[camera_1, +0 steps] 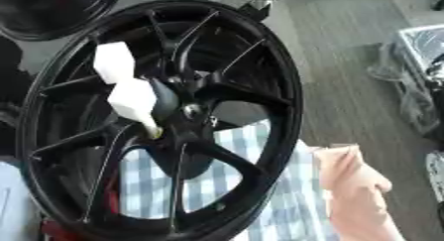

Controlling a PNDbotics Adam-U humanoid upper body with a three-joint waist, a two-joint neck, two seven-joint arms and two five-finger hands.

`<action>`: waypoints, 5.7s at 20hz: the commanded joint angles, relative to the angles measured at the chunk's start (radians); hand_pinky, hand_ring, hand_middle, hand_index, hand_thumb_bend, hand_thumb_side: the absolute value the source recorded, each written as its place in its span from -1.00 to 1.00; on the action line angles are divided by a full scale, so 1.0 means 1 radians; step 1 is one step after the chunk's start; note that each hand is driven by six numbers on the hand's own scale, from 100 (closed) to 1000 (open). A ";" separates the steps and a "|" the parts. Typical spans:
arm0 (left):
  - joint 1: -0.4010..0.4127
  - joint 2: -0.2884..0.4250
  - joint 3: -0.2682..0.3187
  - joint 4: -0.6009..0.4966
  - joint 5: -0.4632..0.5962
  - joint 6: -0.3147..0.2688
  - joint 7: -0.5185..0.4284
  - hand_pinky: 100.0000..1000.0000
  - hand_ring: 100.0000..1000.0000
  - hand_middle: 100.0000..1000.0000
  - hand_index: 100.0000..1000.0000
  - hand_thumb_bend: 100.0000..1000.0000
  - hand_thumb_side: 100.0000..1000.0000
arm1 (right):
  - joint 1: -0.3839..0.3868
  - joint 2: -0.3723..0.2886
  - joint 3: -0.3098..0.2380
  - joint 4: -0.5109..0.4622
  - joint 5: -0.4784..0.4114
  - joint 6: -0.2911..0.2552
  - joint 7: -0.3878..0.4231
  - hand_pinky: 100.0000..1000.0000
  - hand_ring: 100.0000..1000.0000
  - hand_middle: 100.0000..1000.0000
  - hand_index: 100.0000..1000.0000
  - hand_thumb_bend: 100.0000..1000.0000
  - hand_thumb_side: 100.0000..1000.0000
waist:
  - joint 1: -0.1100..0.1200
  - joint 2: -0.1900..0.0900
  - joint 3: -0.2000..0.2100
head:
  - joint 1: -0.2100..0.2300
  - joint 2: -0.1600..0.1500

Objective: Pull the pin out of the wheel hub.

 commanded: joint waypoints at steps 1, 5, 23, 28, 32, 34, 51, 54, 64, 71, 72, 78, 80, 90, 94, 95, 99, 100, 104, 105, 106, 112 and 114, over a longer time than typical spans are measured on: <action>-0.031 -0.003 -0.012 0.034 -0.021 -0.052 -0.017 0.68 0.66 0.62 0.74 -1.00 0.97 | 0.000 -0.035 -0.004 -0.018 0.007 0.002 -0.001 0.38 0.38 0.30 0.71 -1.00 -0.01 | -0.005 -0.029 0.002 | -0.005 0.003; -0.050 -0.034 -0.039 0.054 -0.031 -0.057 -0.017 0.72 0.68 0.59 0.70 -1.00 1.00 | 0.001 -0.033 -0.001 -0.018 0.007 0.002 0.002 0.38 0.39 0.29 0.71 -1.00 -0.01 | -0.007 -0.029 0.000 | -0.008 -0.002; -0.094 -0.165 -0.092 0.163 -0.259 -0.058 -0.017 0.80 0.71 0.56 0.76 -0.35 0.85 | -0.004 -0.030 0.008 -0.015 0.006 0.006 0.013 0.38 0.39 0.29 0.70 -1.00 -0.02 | -0.012 -0.029 -0.010 | 0.041 0.002; -0.093 -0.190 -0.095 0.201 -0.335 -0.083 -0.017 0.80 0.71 0.54 0.73 -0.17 0.83 | -0.007 -0.030 0.010 -0.014 0.004 0.008 0.016 0.38 0.39 0.29 0.70 -1.00 -0.02 | -0.013 -0.028 -0.013 | 0.047 0.003; -0.084 -0.199 -0.096 0.234 -0.379 -0.108 -0.017 0.79 0.70 0.52 0.66 -0.10 0.87 | -0.009 -0.031 0.011 -0.014 0.003 0.010 0.016 0.38 0.39 0.28 0.70 -1.00 -0.02 | -0.013 -0.027 -0.016 | 0.053 0.005; -0.077 -0.204 -0.096 0.251 -0.395 -0.120 -0.017 0.78 0.68 0.50 0.64 -0.09 0.88 | -0.010 -0.030 0.012 -0.015 0.003 0.010 0.016 0.38 0.38 0.28 0.70 -1.00 -0.02 | -0.013 -0.027 -0.017 | 0.056 0.005; -0.038 -0.224 -0.145 0.379 -0.376 -0.292 -0.017 0.81 0.64 0.41 0.60 -0.14 0.96 | -0.012 -0.031 0.020 -0.013 0.005 0.017 0.024 0.38 0.39 0.28 0.70 -1.00 -0.03 | -0.014 -0.023 -0.024 | 0.070 0.011; -0.037 -0.227 -0.145 0.384 -0.365 -0.309 -0.017 0.79 0.62 0.38 0.56 -0.16 0.82 | -0.012 -0.031 0.021 -0.013 0.006 0.019 0.024 0.38 0.39 0.28 0.70 -1.00 -0.03 | -0.014 -0.023 -0.025 | 0.073 0.013; -0.038 -0.221 -0.158 0.328 -0.284 -0.299 -0.017 0.71 0.50 0.23 0.43 -0.26 0.39 | -0.013 -0.033 0.022 -0.012 0.006 0.021 0.025 0.38 0.38 0.27 0.70 -1.00 -0.03 | -0.013 -0.024 -0.026 | 0.074 0.016; -0.035 -0.213 -0.174 0.301 -0.285 -0.269 -0.017 0.64 0.39 0.06 0.30 -0.13 0.09 | -0.012 -0.033 0.021 -0.010 0.004 0.021 0.023 0.38 0.38 0.27 0.70 -1.00 -0.03 | -0.012 -0.025 -0.026 | 0.077 0.018; -0.035 -0.212 -0.173 0.299 -0.293 -0.267 -0.017 0.64 0.39 0.06 0.30 -0.11 0.01 | -0.012 -0.033 0.021 -0.010 0.005 0.021 0.023 0.38 0.38 0.27 0.70 -1.00 -0.03 | -0.012 -0.024 -0.026 | 0.078 0.018; -0.036 -0.216 -0.159 0.293 -0.319 -0.235 -0.017 0.58 0.30 -0.05 0.15 -0.36 -0.31 | -0.011 -0.032 0.022 -0.010 0.005 0.022 0.025 0.38 0.38 0.27 0.70 -1.00 -0.03 | -0.014 -0.024 -0.025 | 0.084 0.018; -0.036 -0.218 -0.154 0.292 -0.316 -0.208 -0.017 0.56 0.26 -0.08 0.08 -0.50 -0.34 | -0.011 -0.033 0.023 -0.010 0.005 0.022 0.026 0.38 0.39 0.27 0.70 -1.00 -0.04 | -0.014 -0.025 -0.024 | 0.085 0.019; -0.048 -0.211 -0.124 0.250 -0.289 -0.118 -0.017 0.43 0.02 -0.32 -0.48 -0.60 -0.35 | -0.009 -0.035 0.025 -0.009 0.008 0.025 0.027 0.38 0.39 0.26 0.70 -1.00 -0.04 | -0.013 -0.026 -0.024 | 0.085 0.024; -0.056 -0.194 -0.083 0.214 -0.273 -0.089 -0.017 0.40 -0.01 -0.36 -0.58 -0.68 -0.40 | -0.010 -0.035 0.024 -0.011 0.007 0.024 0.025 0.38 0.39 0.26 0.70 -1.00 -0.04 | -0.013 -0.027 -0.024 | 0.085 0.025; -0.057 -0.187 -0.067 0.201 -0.264 -0.081 -0.017 0.40 -0.02 -0.37 -0.59 -0.70 -0.42 | -0.010 -0.035 0.024 -0.011 0.006 0.024 0.025 0.38 0.39 0.26 0.70 -1.00 -0.04 | -0.013 -0.027 -0.023 | 0.084 0.025; -0.059 -0.148 0.009 0.143 -0.203 -0.030 0.010 0.39 -0.03 -0.40 -0.60 -0.89 -0.54 | -0.008 -0.034 0.023 -0.010 0.007 0.025 0.025 0.38 0.39 0.26 0.70 -1.00 -0.04 | -0.014 -0.027 -0.020 | 0.082 0.025; -0.057 -0.135 0.026 0.127 -0.183 -0.017 0.020 0.39 -0.04 -0.40 -0.60 -0.94 -0.56 | -0.008 -0.033 0.023 -0.011 0.007 0.024 0.025 0.38 0.39 0.26 0.70 -1.00 -0.04 | -0.014 -0.026 -0.020 | 0.081 0.025; -0.033 -0.071 0.103 0.066 -0.098 0.037 0.063 0.38 -0.05 -0.42 -0.60 -1.00 -0.64 | -0.005 -0.032 0.022 -0.012 0.009 0.024 0.024 0.38 0.39 0.26 0.70 -1.00 -0.04 | -0.014 -0.025 -0.015 | 0.078 0.025; -0.024 -0.054 0.120 0.055 -0.080 0.049 0.072 0.38 -0.06 -0.43 -0.60 -1.00 -0.66 | -0.004 -0.032 0.021 -0.012 0.009 0.025 0.024 0.38 0.39 0.26 0.70 -1.00 -0.04 | -0.014 -0.025 -0.013 | 0.077 0.025; -0.009 -0.028 0.145 0.046 -0.061 0.062 0.087 0.38 -0.06 -0.43 -0.60 -1.00 -0.67 | -0.004 -0.031 0.020 -0.013 0.010 0.024 0.023 0.38 0.39 0.26 0.70 -1.00 -0.04 | -0.014 -0.024 -0.011 | 0.074 0.026; 0.136 0.127 0.267 0.064 -0.040 0.103 0.162 0.37 -0.07 -0.43 -0.59 -1.00 -0.68 | 0.001 -0.032 0.012 -0.015 0.013 0.023 0.015 0.38 0.39 0.26 0.70 -1.00 -0.04 | -0.011 -0.021 -0.001 | 0.070 0.032; 0.191 0.166 0.294 0.080 -0.058 0.099 0.185 0.37 -0.07 -0.43 -0.59 -1.00 -0.67 | 0.001 -0.033 0.011 -0.017 0.014 0.023 0.014 0.38 0.39 0.26 0.70 -1.00 -0.04 | -0.010 -0.020 0.000 | 0.075 0.032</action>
